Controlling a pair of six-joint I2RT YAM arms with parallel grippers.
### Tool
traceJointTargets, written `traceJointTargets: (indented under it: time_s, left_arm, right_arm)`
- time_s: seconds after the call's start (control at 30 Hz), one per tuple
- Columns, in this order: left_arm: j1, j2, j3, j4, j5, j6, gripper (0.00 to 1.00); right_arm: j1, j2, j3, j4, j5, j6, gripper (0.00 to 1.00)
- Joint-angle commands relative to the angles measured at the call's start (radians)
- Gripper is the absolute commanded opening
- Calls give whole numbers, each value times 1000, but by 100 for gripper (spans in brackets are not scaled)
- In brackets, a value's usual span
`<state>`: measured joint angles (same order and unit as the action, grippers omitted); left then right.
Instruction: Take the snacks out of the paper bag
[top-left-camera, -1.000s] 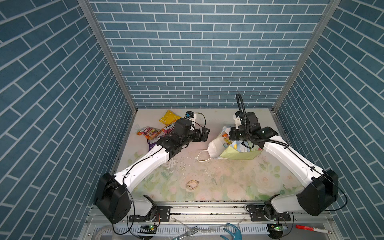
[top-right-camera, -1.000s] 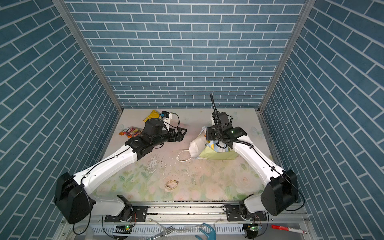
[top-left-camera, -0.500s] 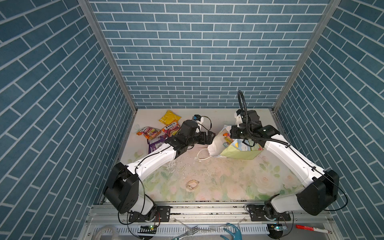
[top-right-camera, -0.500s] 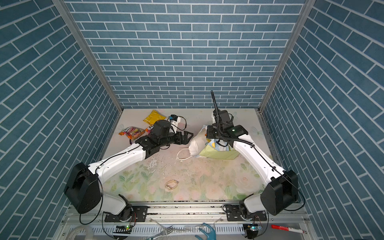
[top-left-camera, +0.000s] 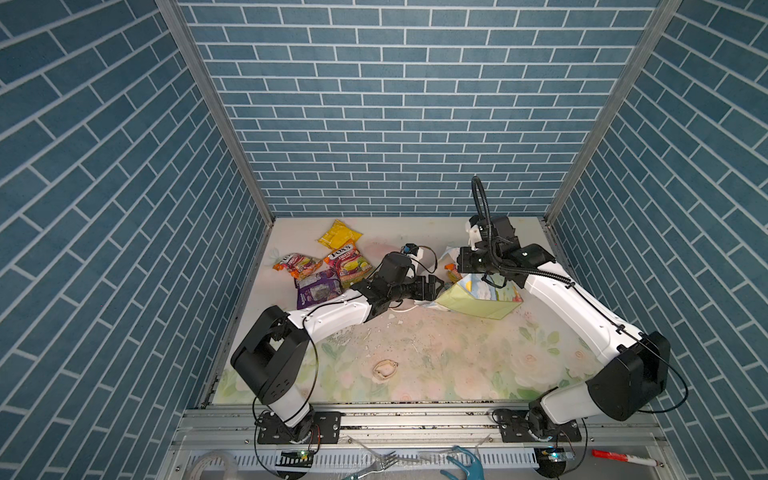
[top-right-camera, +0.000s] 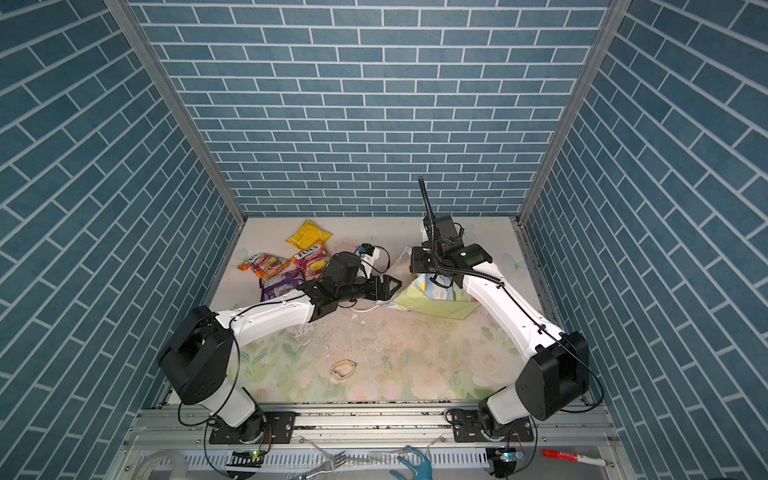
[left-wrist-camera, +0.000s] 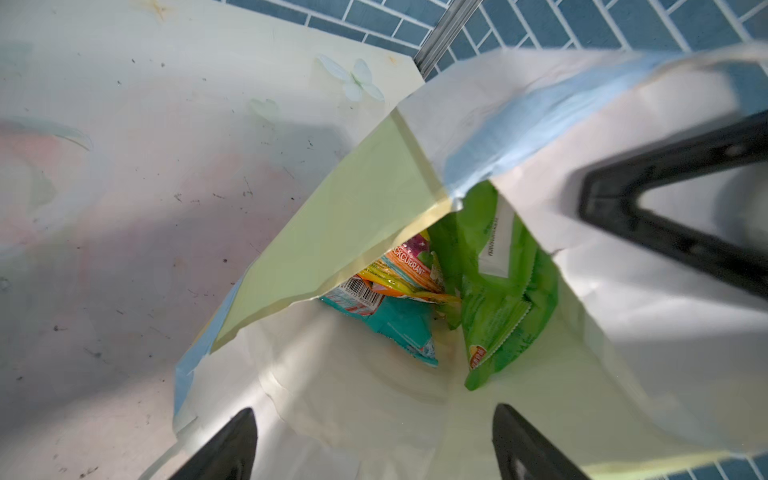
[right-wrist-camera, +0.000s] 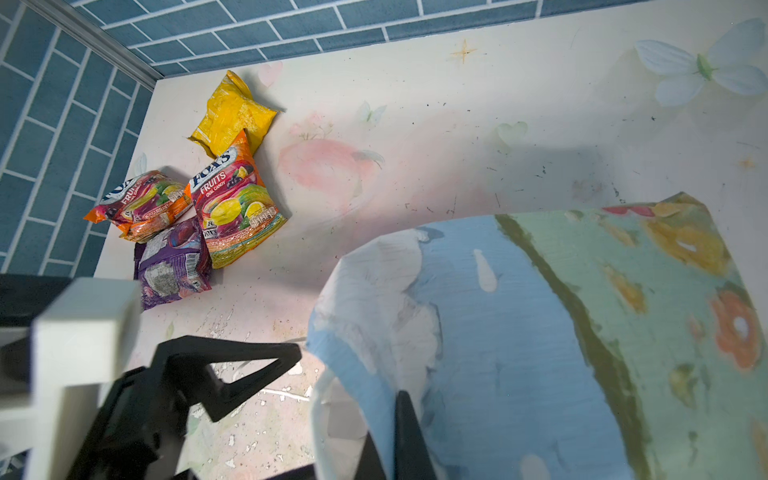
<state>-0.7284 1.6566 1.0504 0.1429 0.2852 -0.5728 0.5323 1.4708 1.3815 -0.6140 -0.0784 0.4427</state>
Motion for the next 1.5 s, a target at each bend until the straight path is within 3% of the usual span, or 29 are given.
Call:
traceJointTargets:
  time_s: [0.0, 0.5, 0.63, 0.87, 1.2, 1.47]
  left_arm:
    - [-7, 51, 33, 38, 21, -20, 87]
    - [-20, 125, 37, 86, 13, -47, 77]
    - [-38, 130, 24, 118, 22, -49, 76]
    - [-61, 183, 27, 187, 27, -72, 76]
    - [-63, 249, 49, 214, 31, -119, 86]
    - [-62, 276, 54, 282, 35, -152, 89]
  right_arm:
    - [2, -21, -10, 51, -73, -46, 0]
    - [9, -81, -130, 44, -153, -339, 0]
    - [9, -75, -122, 24, -103, -331, 0]
    - [9, -71, -107, 52, -153, -309, 0]
    - [8, -93, -95, 89, -156, -282, 0]
    - [9, -110, -126, 140, -196, -257, 0]
